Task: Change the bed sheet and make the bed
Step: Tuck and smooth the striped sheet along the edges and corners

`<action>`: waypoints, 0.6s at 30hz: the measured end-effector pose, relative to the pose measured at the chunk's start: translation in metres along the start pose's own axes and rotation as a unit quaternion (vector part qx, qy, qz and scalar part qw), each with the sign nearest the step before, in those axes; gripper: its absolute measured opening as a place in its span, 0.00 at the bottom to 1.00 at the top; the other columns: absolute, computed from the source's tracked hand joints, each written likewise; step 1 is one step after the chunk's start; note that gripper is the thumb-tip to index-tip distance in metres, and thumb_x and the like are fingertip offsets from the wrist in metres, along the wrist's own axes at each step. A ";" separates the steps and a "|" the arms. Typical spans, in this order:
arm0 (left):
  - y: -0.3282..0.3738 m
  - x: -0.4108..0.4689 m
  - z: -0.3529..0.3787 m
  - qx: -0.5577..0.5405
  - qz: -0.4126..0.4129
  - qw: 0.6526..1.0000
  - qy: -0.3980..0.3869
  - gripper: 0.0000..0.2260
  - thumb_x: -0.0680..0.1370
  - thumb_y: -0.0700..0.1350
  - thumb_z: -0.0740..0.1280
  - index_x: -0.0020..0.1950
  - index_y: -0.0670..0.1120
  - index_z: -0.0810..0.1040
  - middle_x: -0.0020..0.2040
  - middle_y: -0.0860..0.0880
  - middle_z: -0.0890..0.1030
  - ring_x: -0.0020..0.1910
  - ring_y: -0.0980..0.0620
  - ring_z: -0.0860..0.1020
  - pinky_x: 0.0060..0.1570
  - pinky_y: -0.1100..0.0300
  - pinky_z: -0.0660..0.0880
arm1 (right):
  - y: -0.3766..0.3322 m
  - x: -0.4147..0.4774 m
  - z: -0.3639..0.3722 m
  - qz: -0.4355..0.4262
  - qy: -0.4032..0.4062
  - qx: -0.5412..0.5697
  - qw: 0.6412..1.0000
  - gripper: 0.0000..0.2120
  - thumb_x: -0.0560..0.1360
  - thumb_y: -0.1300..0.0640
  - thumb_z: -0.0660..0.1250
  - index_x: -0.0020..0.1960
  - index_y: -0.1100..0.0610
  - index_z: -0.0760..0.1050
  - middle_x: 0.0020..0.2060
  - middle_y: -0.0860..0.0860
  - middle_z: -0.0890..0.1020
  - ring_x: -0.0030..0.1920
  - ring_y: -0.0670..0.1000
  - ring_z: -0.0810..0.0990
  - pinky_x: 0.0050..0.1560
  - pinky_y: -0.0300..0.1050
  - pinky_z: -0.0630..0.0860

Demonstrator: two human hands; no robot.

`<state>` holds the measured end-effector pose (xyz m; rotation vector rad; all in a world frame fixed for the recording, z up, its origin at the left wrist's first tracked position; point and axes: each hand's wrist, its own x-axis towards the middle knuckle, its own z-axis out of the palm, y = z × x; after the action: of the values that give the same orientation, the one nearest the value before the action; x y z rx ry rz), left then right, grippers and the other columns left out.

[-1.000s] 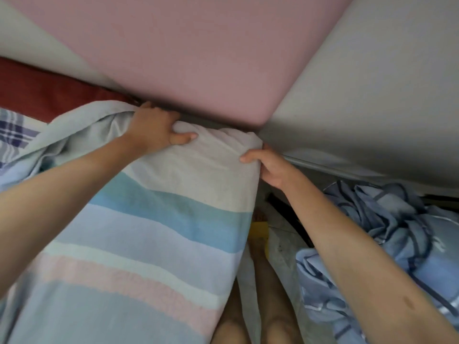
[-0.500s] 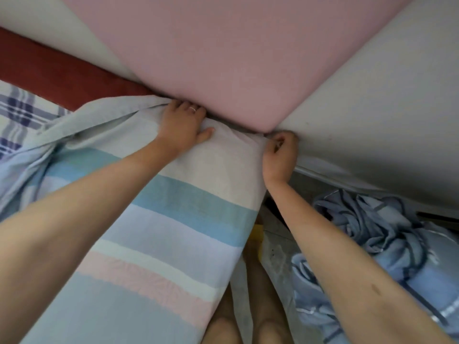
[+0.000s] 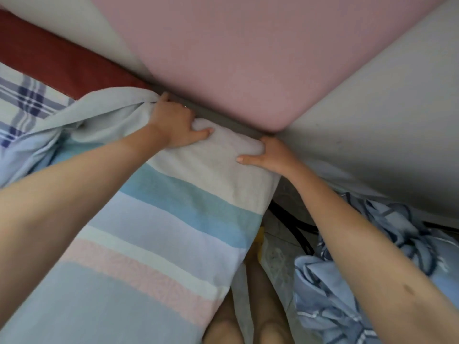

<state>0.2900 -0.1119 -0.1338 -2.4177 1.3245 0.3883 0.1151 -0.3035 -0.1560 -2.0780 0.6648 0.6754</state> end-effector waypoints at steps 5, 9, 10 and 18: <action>0.000 0.018 0.003 -0.012 0.004 0.993 -0.113 0.38 0.73 0.72 0.44 0.66 0.47 0.72 0.65 0.42 0.75 0.67 0.44 0.69 0.66 0.47 0.59 | 0.010 -0.010 0.020 -0.009 0.149 0.066 0.987 0.44 0.52 0.28 0.72 0.58 0.55 0.73 0.57 0.52 0.73 0.60 0.51 0.70 0.57 0.42 0.68; 0.001 0.021 0.007 -0.020 -0.002 0.992 -0.124 0.38 0.73 0.72 0.44 0.66 0.46 0.72 0.66 0.43 0.74 0.68 0.44 0.68 0.67 0.48 0.58 | 0.014 -0.017 0.045 0.090 0.212 0.294 0.928 0.49 0.54 0.38 0.81 0.67 0.57 0.66 0.63 0.50 0.67 0.61 0.45 0.68 0.65 0.40 0.65; 0.000 0.020 0.007 -0.019 0.000 0.993 -0.117 0.37 0.74 0.72 0.45 0.64 0.46 0.74 0.65 0.43 0.75 0.67 0.44 0.69 0.67 0.48 0.58 | 0.017 -0.016 0.046 0.087 0.199 0.332 0.918 0.46 0.54 0.39 0.81 0.65 0.57 0.69 0.62 0.50 0.72 0.59 0.45 0.73 0.64 0.42 0.70; -0.012 0.015 0.005 -0.050 0.000 0.998 -0.025 0.37 0.73 0.71 0.43 0.45 0.45 0.80 0.48 0.40 0.82 0.56 0.42 0.77 0.62 0.51 0.64 | 0.022 -0.015 0.009 0.061 0.039 0.404 0.912 0.23 0.65 0.53 0.79 0.57 0.54 0.76 0.49 0.47 0.83 0.47 0.45 0.82 0.45 0.36 0.77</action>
<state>0.3078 -0.1151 -0.1425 -2.4719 1.3141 0.5242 0.0880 -0.3046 -0.1629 -1.3005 0.9326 0.2930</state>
